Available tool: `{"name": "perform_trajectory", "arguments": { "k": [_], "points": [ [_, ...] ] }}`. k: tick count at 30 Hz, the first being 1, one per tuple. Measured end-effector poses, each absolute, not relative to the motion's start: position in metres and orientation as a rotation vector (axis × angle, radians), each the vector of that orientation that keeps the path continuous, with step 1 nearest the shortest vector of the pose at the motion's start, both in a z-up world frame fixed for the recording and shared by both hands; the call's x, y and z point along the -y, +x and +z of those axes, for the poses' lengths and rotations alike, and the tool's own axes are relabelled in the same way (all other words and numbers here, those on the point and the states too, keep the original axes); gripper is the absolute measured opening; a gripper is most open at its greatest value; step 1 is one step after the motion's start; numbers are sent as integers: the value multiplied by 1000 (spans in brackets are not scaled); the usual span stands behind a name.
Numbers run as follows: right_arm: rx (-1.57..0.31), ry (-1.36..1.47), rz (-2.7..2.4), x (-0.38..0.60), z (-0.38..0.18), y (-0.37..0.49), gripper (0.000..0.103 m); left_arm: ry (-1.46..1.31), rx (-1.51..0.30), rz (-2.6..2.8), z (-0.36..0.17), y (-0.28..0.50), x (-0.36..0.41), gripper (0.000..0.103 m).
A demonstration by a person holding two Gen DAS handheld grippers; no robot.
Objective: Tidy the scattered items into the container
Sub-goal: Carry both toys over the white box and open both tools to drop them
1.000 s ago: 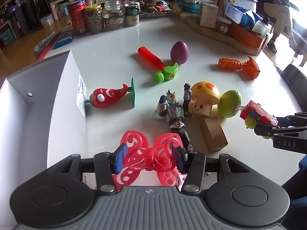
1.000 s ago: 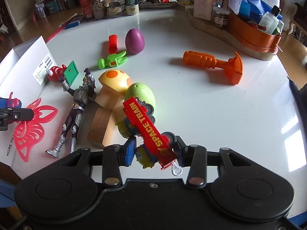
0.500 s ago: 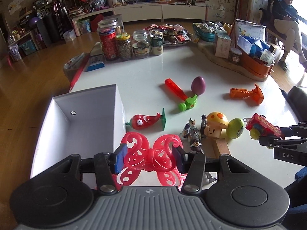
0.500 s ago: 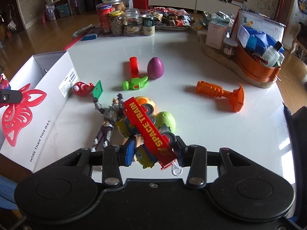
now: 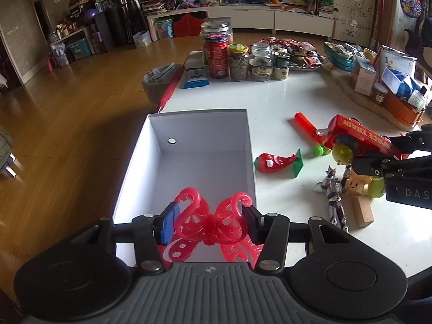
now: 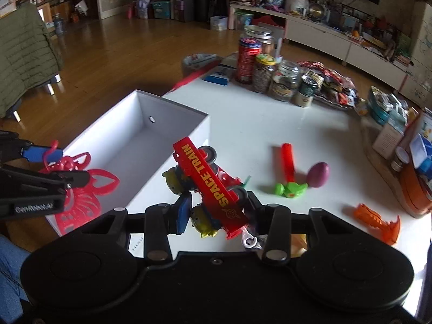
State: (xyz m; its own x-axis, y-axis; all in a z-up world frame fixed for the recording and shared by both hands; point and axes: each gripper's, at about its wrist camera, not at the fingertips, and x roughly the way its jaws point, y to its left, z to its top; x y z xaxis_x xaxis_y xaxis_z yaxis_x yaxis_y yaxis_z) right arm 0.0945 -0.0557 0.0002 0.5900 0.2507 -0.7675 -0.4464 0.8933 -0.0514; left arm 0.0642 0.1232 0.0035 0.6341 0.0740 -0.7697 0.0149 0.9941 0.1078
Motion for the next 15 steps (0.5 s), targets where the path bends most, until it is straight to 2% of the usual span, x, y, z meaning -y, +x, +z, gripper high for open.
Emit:
{"name": "perform_trajectory", "arguments": {
  "k": [15],
  "points": [
    [-927, -334, 578, -62, -29, 151, 44, 24, -954, 104, -42, 94, -175, 52]
  ]
}}
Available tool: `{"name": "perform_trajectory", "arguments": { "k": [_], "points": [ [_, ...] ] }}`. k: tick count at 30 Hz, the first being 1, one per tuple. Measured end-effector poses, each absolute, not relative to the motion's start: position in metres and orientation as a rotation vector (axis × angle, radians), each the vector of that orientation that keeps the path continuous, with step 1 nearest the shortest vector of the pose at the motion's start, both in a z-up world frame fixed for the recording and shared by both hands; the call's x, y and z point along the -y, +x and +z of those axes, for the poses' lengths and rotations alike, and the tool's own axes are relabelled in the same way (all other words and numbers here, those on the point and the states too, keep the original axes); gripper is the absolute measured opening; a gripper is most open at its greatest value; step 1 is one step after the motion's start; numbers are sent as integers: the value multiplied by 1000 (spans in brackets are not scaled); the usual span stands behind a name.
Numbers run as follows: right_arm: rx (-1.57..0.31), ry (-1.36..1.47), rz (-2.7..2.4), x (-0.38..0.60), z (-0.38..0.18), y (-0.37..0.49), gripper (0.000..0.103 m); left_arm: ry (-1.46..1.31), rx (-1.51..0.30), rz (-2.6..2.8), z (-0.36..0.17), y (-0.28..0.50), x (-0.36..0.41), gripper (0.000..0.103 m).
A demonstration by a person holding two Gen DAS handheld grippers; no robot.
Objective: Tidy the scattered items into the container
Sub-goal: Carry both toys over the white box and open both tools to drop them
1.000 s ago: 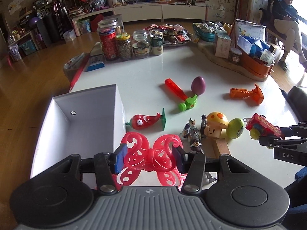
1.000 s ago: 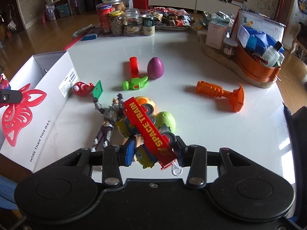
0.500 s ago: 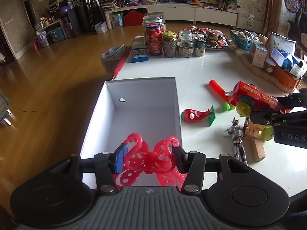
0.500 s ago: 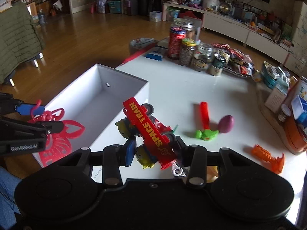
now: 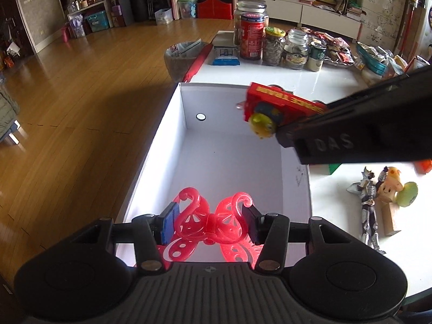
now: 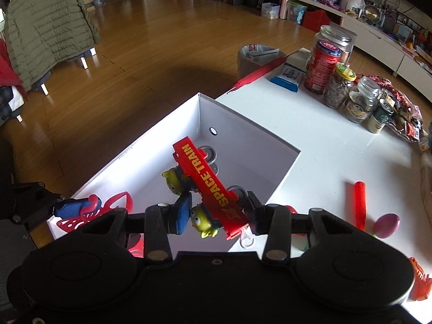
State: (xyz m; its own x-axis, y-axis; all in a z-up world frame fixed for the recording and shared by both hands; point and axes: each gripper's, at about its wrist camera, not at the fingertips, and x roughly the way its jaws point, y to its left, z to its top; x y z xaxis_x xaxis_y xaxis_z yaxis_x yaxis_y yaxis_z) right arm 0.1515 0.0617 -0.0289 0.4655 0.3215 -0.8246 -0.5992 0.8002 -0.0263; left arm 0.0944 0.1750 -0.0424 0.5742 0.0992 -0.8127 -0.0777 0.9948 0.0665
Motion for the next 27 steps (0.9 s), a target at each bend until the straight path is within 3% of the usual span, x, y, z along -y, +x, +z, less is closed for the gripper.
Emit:
{"name": "perform_trajectory", "arguments": {
  "k": [23, 26, 27],
  "points": [
    [-1117, -423, 559, -112, -115, 197, 45, 13, -1085, 96, -100, 133, -186, 53],
    [-1121, -403, 569, -114, -115, 198, 37, 11, -1090, 103, -102, 135, -187, 54],
    [-1119, -401, 571, -115, -114, 198, 34, 14, -1092, 107, -102, 135, -187, 61]
  ]
}}
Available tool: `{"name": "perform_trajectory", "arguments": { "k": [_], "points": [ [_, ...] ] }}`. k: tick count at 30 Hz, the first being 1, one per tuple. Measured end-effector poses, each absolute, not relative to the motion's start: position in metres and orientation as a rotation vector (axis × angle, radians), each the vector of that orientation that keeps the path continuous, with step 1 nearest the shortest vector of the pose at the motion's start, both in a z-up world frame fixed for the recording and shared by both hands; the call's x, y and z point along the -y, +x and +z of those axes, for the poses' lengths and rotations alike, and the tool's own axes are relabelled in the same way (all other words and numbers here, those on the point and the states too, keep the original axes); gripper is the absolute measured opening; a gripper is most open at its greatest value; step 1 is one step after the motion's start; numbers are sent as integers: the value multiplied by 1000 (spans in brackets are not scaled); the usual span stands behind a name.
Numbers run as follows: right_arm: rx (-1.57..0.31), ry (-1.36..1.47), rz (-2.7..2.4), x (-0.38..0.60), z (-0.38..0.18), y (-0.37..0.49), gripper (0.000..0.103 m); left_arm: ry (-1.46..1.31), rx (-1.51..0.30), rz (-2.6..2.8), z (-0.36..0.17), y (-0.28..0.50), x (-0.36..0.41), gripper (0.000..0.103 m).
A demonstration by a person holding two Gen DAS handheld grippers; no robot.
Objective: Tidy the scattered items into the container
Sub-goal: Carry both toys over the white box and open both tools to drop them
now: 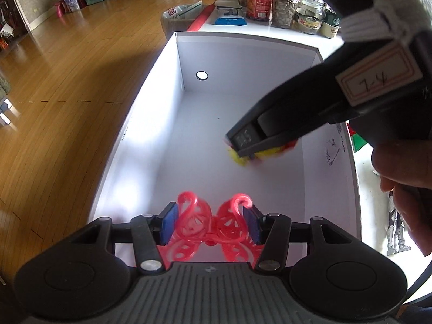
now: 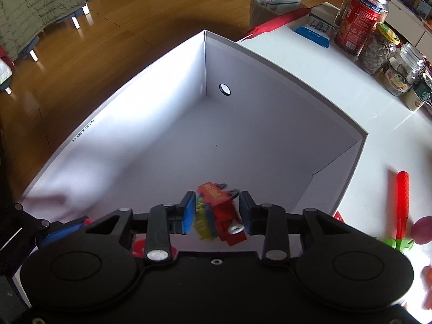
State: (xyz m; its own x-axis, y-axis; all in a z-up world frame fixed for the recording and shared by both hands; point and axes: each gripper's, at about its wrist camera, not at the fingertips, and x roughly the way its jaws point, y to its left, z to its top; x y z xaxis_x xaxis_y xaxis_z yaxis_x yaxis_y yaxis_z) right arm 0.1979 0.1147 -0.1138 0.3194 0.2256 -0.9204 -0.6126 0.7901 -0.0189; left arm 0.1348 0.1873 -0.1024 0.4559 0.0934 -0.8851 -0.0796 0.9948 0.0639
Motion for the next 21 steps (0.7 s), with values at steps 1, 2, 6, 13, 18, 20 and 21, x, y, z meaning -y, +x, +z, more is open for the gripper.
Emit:
{"name": "perform_trajectory", "arguments": {
  "k": [1, 2, 6, 13, 18, 20, 21],
  "points": [
    [-1117, -396, 578, -115, -113, 197, 34, 15, -1091, 109, -102, 135, -187, 64],
    [-1113, -396, 576, -116, -112, 196, 34, 14, -1085, 112, -102, 134, -188, 67],
    [-1084, -387, 563, -113, -108, 194, 38, 37, -1051, 148, -98, 134, -187, 97],
    [-1049, -330, 542, -101, -97, 195, 44, 31, -1051, 158, -97, 133, -188, 101],
    [-1000, -281, 536, -88, -82, 191, 64, 34, -1034, 165, -91, 127, -189, 101],
    [-976, -259, 529, -80, -74, 190, 64, 27, -1026, 169, -89, 124, -190, 101],
    [-963, -248, 523, -76, -70, 188, 68, 25, -1021, 172, -87, 124, -190, 101]
  ]
}}
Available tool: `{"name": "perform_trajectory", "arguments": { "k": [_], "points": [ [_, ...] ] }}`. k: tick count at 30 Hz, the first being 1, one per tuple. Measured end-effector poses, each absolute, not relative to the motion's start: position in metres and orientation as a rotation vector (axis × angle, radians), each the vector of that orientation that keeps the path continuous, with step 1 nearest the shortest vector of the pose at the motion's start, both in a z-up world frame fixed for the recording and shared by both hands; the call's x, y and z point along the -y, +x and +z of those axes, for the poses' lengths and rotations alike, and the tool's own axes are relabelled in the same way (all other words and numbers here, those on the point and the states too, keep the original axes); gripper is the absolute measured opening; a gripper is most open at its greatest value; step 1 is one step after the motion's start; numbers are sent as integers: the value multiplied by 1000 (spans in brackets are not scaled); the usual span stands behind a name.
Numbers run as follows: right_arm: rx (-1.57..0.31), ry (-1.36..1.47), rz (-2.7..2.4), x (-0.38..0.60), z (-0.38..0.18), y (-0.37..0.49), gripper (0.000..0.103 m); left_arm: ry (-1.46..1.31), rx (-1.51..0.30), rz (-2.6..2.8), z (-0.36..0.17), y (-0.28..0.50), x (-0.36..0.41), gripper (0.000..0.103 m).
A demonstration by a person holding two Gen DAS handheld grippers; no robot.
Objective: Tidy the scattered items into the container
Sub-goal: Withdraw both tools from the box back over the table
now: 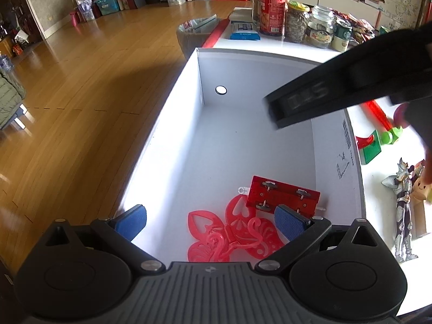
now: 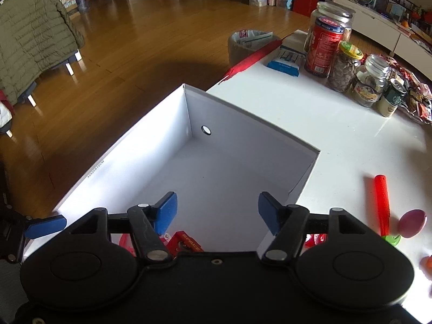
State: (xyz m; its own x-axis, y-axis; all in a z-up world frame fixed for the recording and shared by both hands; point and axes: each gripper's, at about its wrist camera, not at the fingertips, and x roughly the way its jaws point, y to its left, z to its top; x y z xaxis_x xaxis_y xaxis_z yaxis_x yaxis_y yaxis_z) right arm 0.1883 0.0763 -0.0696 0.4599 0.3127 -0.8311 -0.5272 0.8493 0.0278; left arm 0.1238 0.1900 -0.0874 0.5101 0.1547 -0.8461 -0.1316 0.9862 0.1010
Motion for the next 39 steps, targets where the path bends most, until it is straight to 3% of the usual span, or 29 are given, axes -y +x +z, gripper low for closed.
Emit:
{"name": "perform_trajectory", "arguments": {
  "k": [8, 26, 39],
  "points": [
    [-869, -172, 452, -13, -33, 162, 88, 37, -964, 160, -69, 108, -182, 101],
    [-866, -79, 159, 197, -41, 72, 91, 168, -834, -83, -9, 57, -45, 102],
    [-924, -12, 100, 269, -83, 63, 91, 331, -933, -225, -69, 70, 66, 102]
  ]
}}
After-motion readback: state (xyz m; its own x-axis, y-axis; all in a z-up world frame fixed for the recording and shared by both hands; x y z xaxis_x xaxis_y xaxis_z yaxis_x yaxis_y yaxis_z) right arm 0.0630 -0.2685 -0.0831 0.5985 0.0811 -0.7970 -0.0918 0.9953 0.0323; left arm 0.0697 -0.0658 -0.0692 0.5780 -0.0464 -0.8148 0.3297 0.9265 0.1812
